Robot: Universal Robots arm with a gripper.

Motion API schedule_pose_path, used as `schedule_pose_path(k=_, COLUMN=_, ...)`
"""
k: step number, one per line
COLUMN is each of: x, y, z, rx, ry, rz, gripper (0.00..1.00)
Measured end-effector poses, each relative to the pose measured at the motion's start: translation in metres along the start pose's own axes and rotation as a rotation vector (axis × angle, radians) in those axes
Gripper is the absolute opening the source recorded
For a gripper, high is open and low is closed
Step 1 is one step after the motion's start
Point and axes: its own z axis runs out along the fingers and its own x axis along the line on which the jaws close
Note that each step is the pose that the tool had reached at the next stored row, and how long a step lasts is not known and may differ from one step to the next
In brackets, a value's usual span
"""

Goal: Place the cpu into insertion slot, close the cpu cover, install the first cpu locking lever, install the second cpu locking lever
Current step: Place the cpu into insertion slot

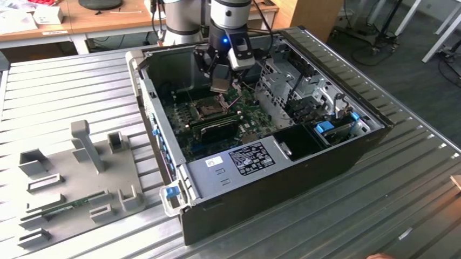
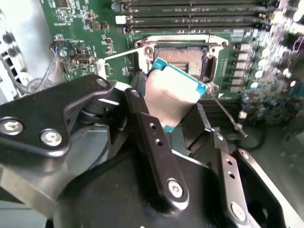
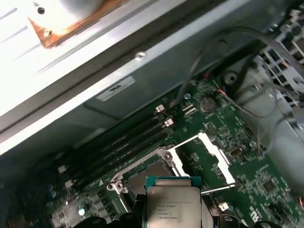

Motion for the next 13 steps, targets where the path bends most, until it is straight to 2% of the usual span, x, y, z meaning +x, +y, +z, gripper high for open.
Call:
schedule_pose_path(k=5, x=0.0000, y=-0.0001, z=0.0007, rx=-0.0017, ry=-0.0082, rz=0.091, gripper=0.54)
schedule_pose_path(k=13, x=0.0000, y=-0.0001, z=0.0008, rx=-0.0019, ry=-0.0091, rz=0.100, gripper=0.54)
